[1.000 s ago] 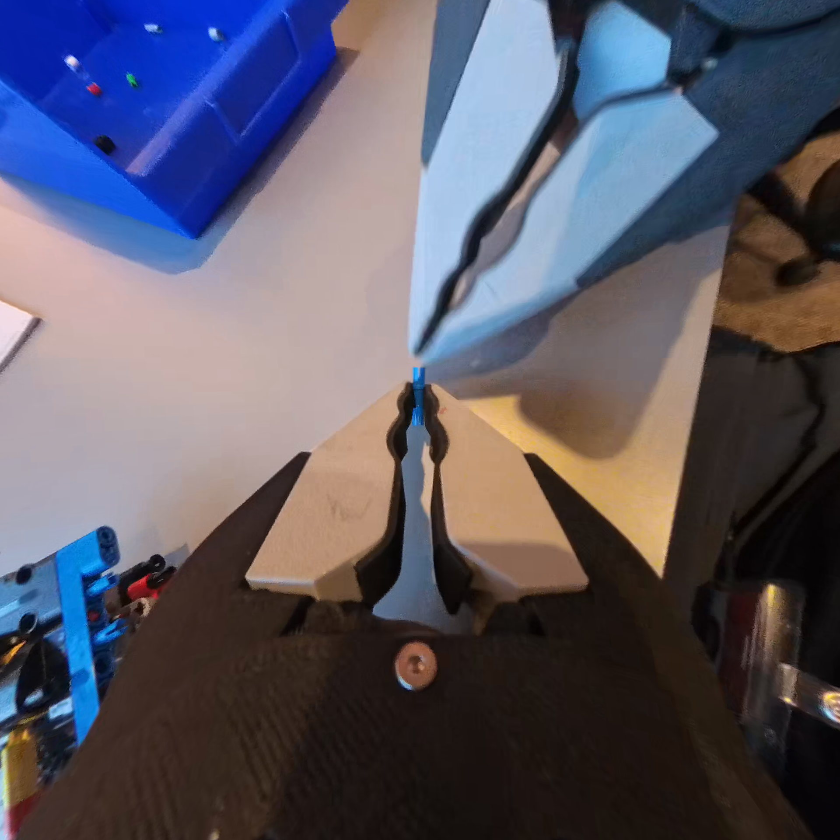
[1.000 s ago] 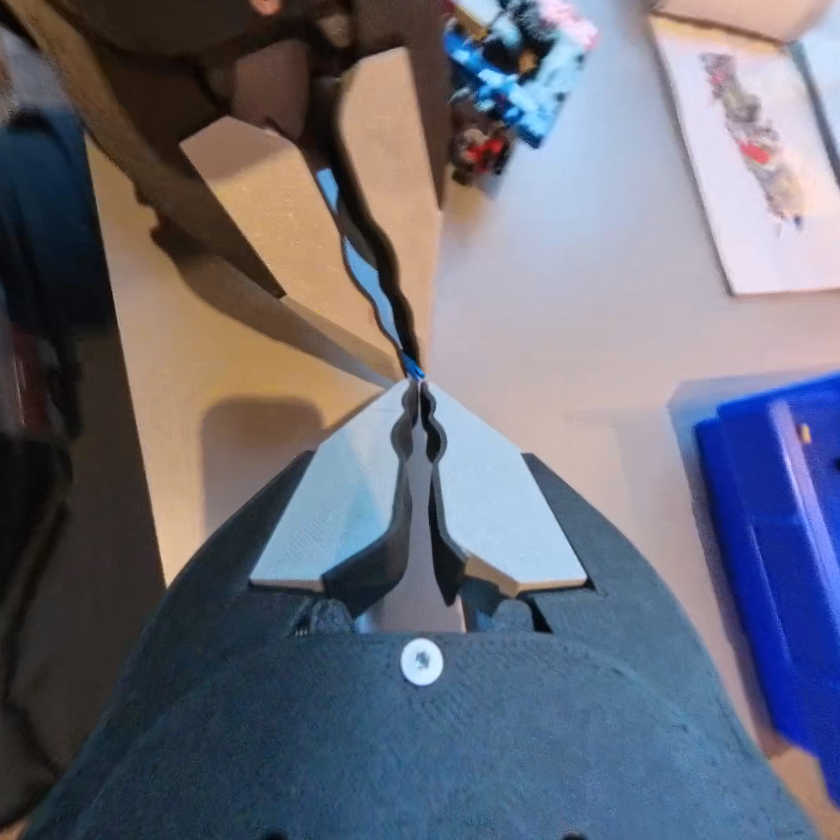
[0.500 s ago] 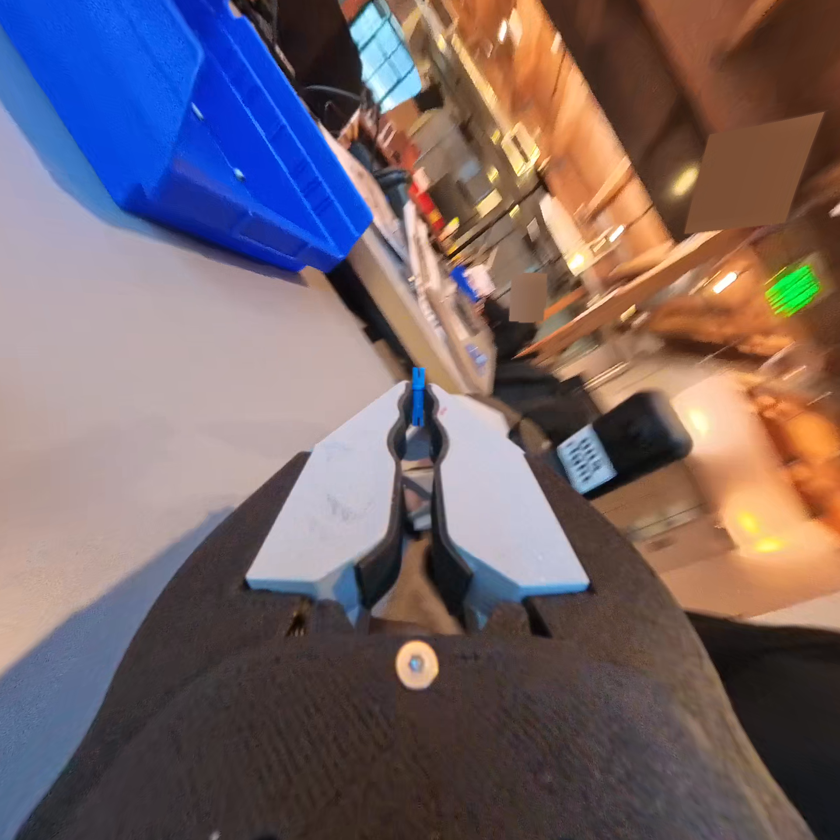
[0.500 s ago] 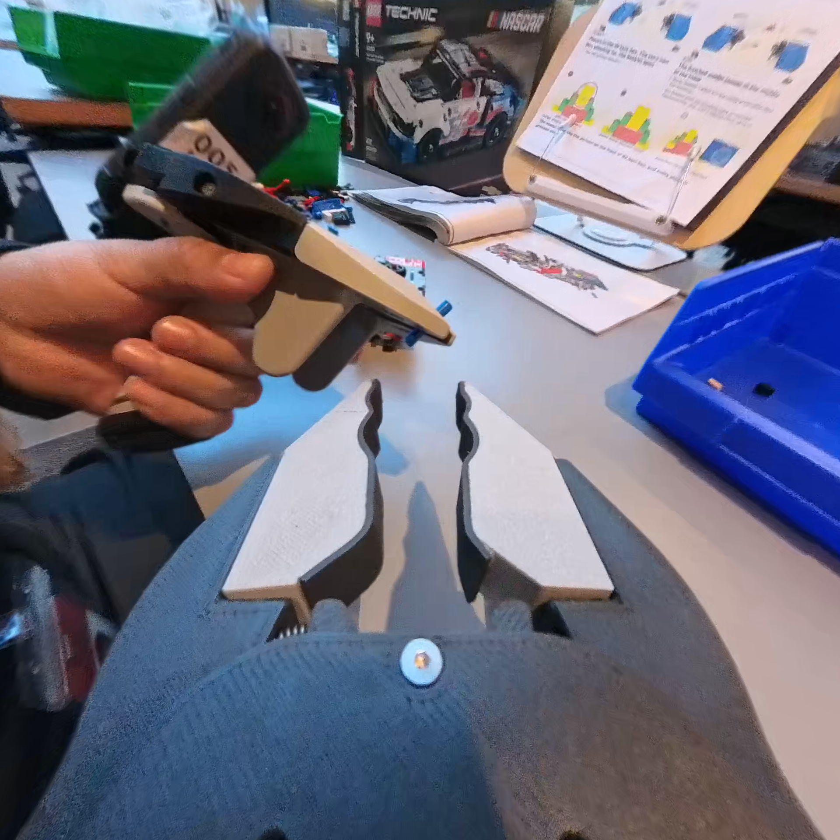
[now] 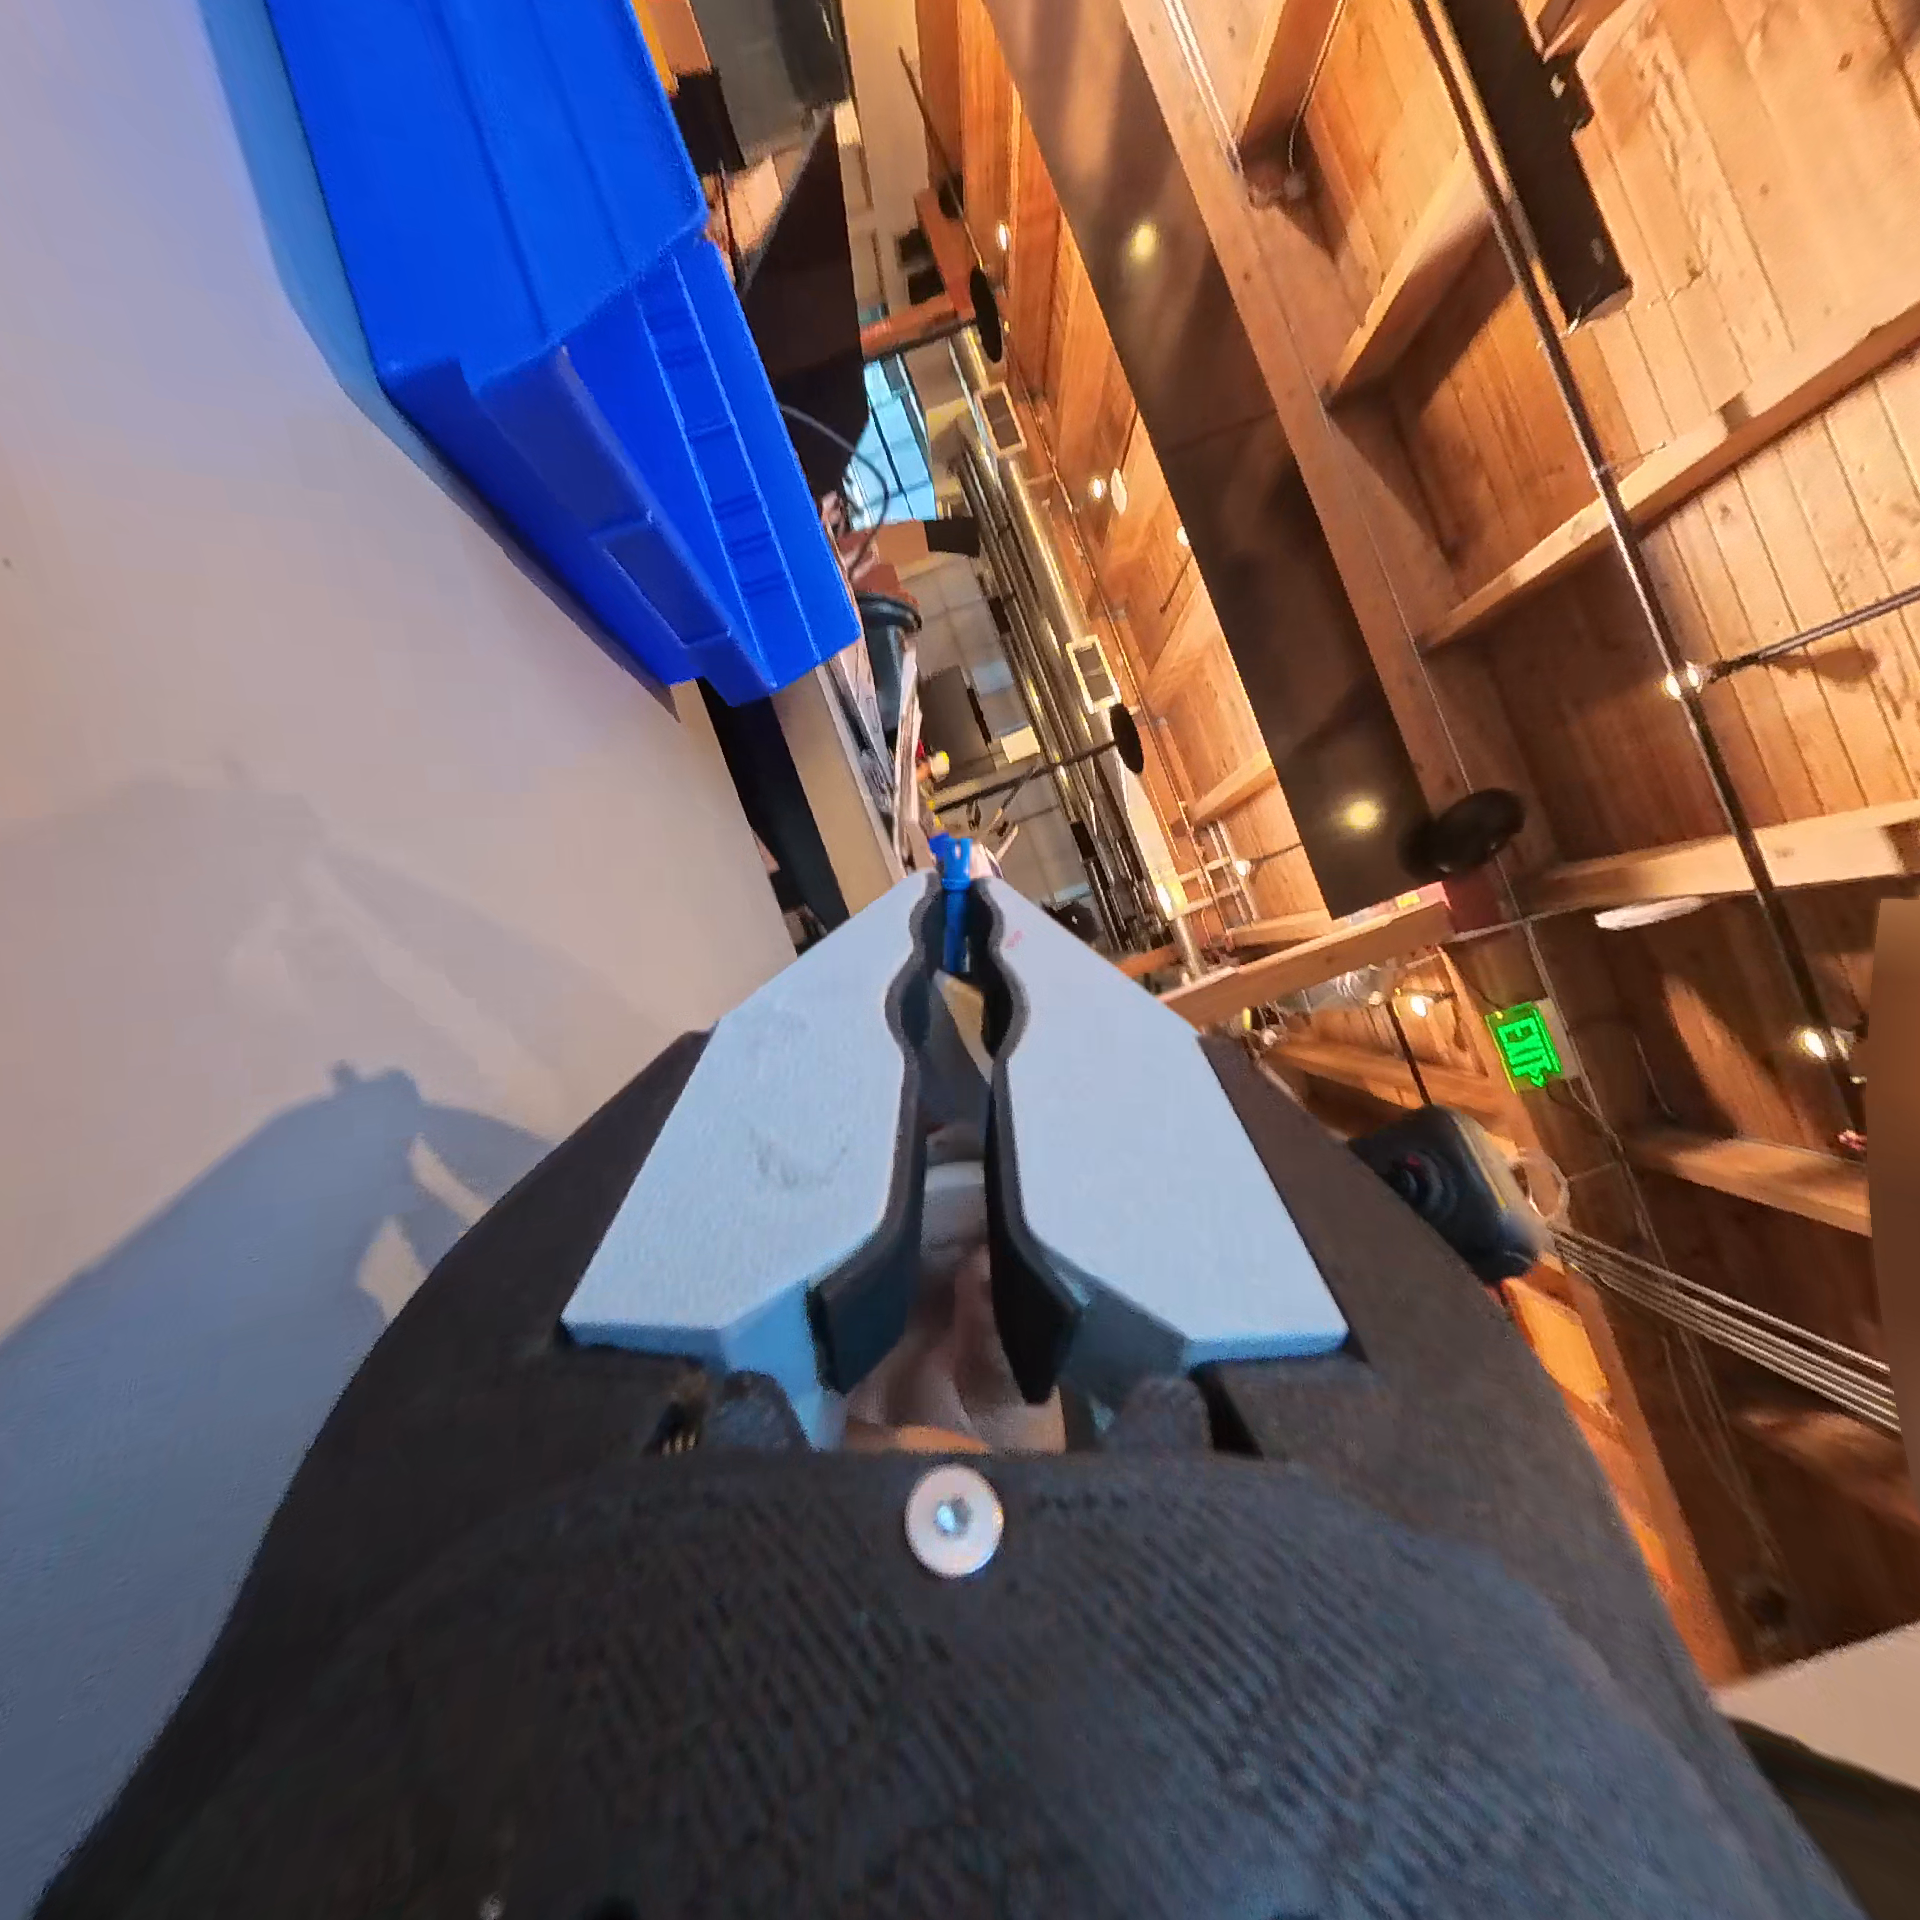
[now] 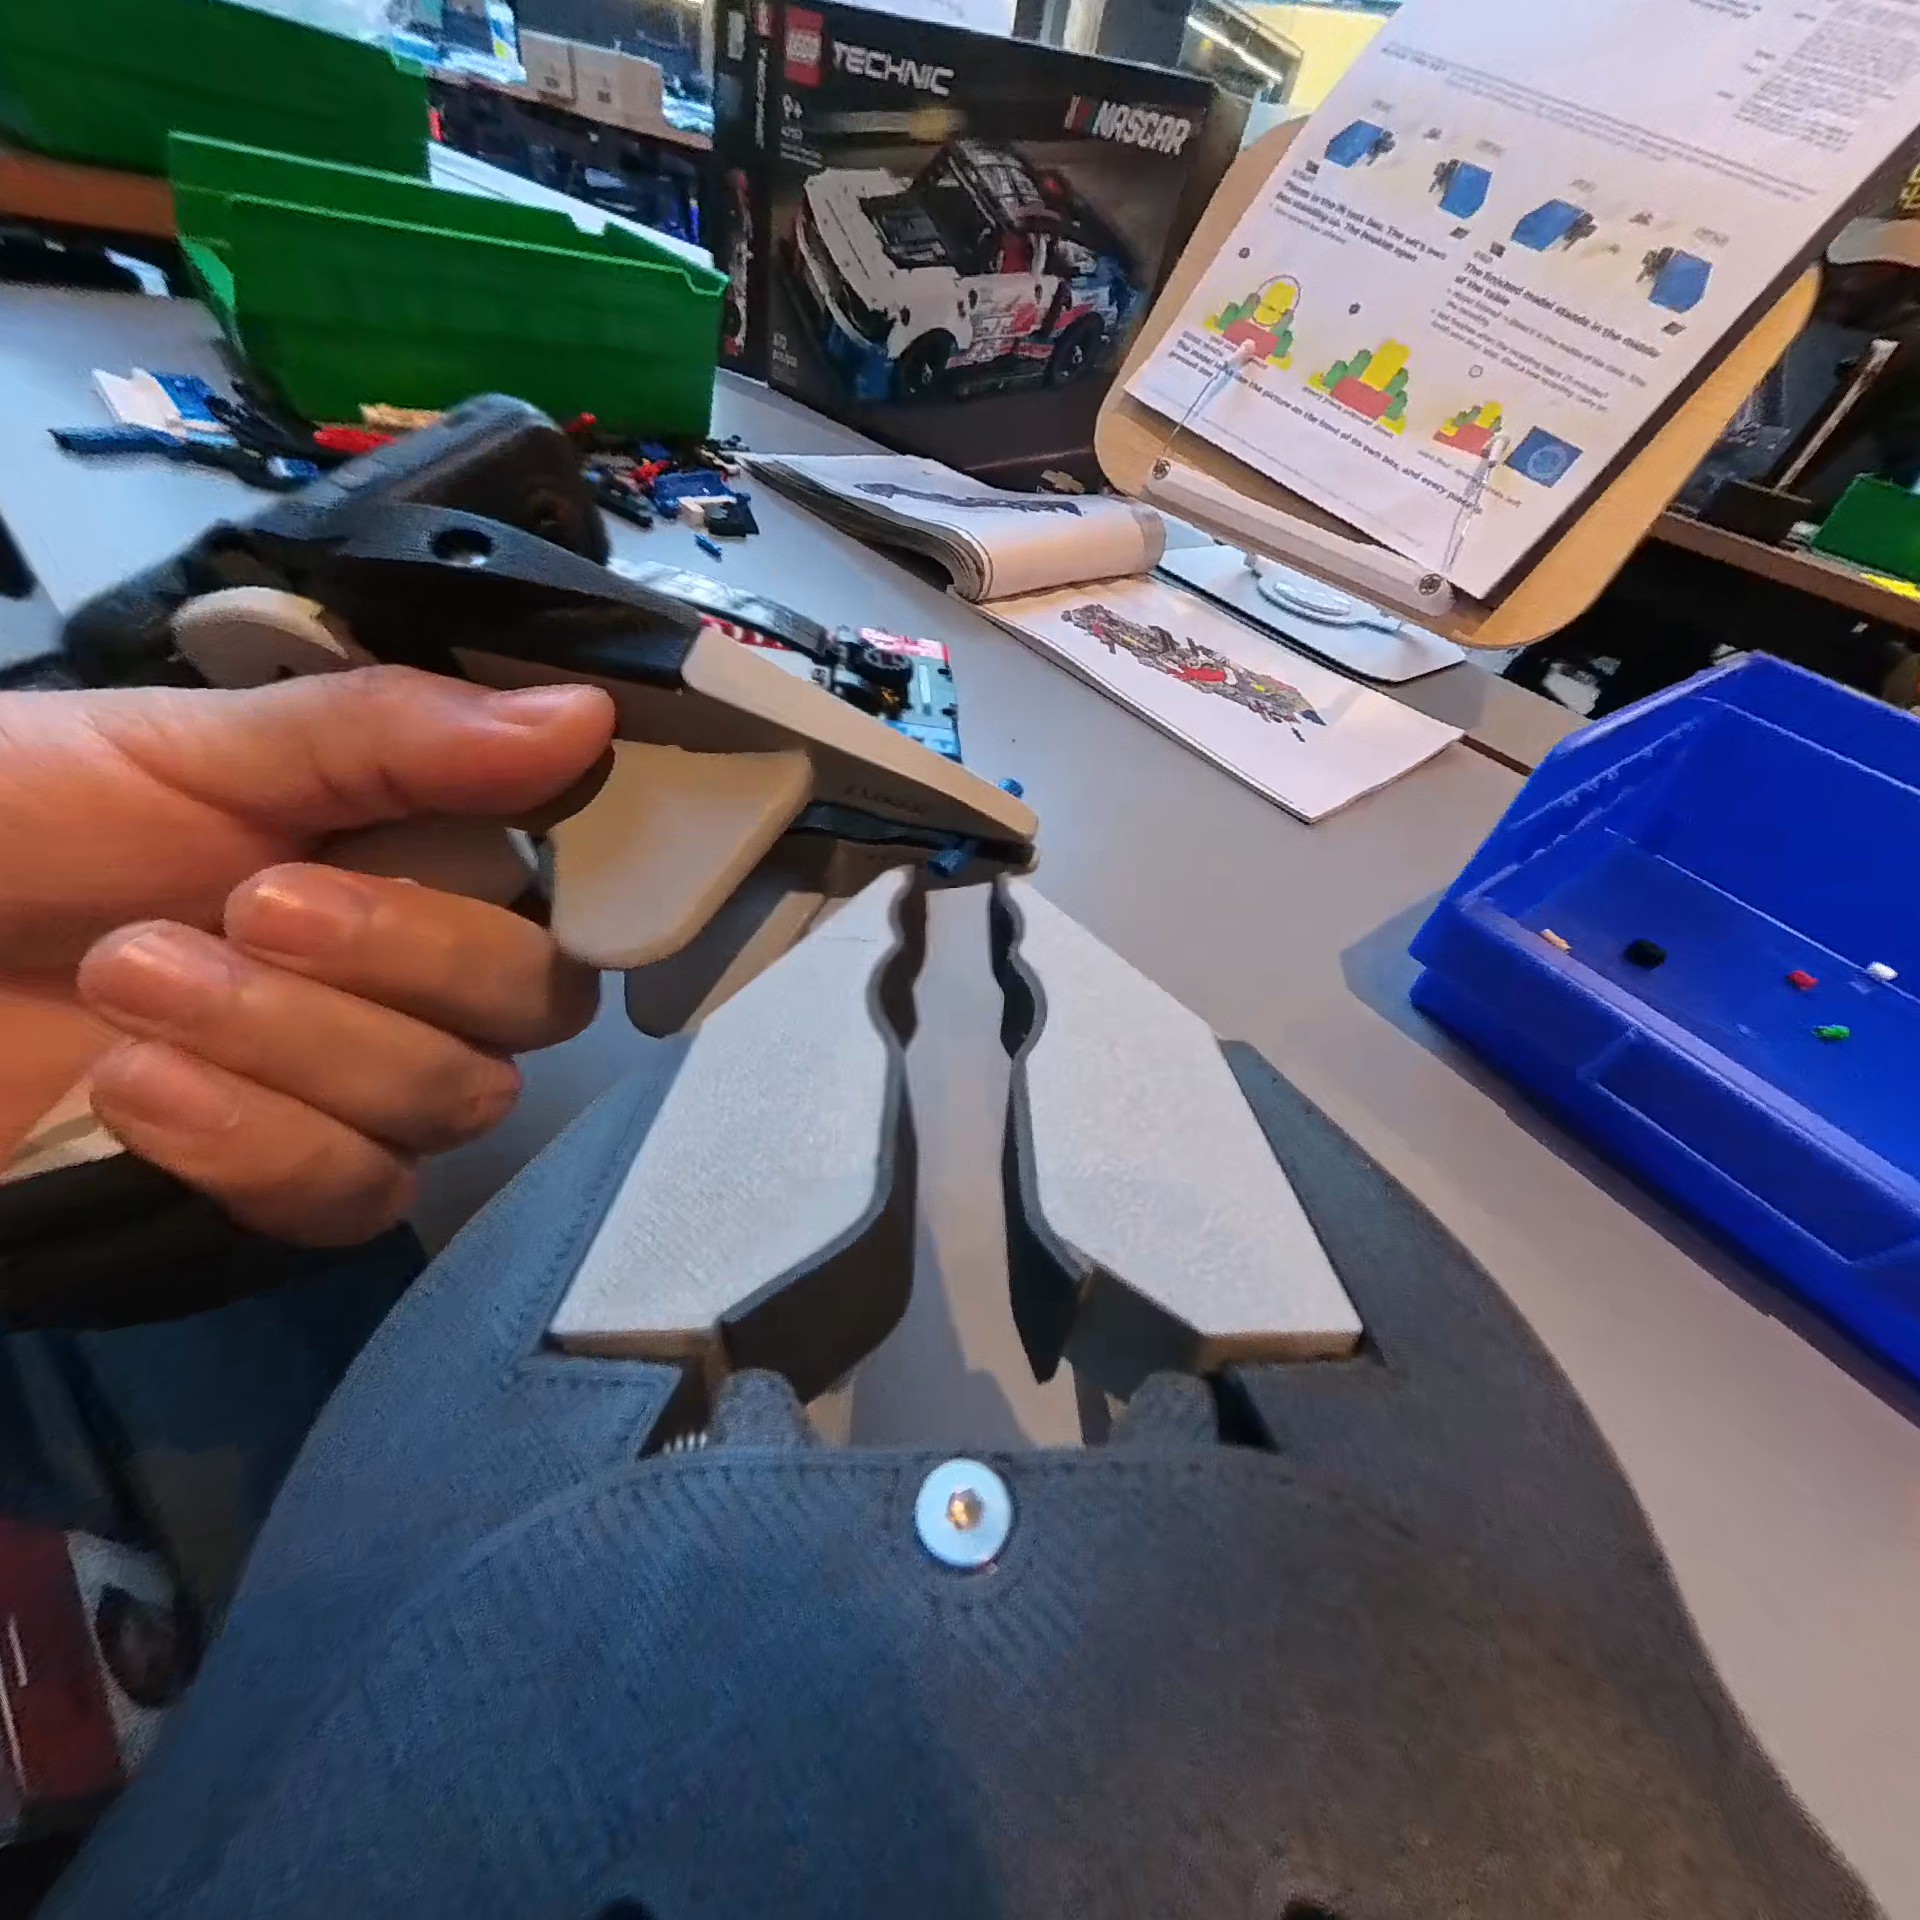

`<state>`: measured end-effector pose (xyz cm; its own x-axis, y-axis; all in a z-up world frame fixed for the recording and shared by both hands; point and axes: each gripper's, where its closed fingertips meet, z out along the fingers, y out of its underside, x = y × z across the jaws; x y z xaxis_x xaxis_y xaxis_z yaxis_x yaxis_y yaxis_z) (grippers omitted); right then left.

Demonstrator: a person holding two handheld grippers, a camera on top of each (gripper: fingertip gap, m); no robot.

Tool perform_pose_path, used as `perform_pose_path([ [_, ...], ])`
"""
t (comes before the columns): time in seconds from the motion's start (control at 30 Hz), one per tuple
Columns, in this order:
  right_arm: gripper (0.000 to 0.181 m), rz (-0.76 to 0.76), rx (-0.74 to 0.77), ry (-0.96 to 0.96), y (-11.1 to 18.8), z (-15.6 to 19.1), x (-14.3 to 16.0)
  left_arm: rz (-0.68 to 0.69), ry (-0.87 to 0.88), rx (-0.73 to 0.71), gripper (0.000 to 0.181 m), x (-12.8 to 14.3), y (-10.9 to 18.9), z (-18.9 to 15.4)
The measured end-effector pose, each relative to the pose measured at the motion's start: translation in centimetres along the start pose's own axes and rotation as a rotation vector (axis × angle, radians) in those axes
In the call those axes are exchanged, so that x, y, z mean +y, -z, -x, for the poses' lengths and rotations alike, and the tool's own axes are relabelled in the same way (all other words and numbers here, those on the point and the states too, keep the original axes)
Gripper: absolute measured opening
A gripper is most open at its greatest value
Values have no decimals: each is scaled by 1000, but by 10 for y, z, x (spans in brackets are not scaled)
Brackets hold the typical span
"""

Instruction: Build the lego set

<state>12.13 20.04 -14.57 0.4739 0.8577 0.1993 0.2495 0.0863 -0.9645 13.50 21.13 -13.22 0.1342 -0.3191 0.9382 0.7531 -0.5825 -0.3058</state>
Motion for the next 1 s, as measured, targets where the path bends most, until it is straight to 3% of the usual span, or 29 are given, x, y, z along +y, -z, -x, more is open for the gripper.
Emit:
perform_pose_path([
  [0.17,2,-11,33,76,-1,4,-3,-100,-67,-34,2,-3,3,1],
  [0.23,9,5,45,114,-3,6,-1,-118,-53,-44,1,-5,3,4],
  [0.5,2,-32,7,-12,1,0,-1,-116,-35,-22,2,-1,0,3],
  [0.67,0,-10,-87,-82,0,2,5,-78,-115,-47,3,1,2,10],
  [1.0,0,35,-118,-23,-6,1,12,-57,-78,-55,4,-12,4,19],
])
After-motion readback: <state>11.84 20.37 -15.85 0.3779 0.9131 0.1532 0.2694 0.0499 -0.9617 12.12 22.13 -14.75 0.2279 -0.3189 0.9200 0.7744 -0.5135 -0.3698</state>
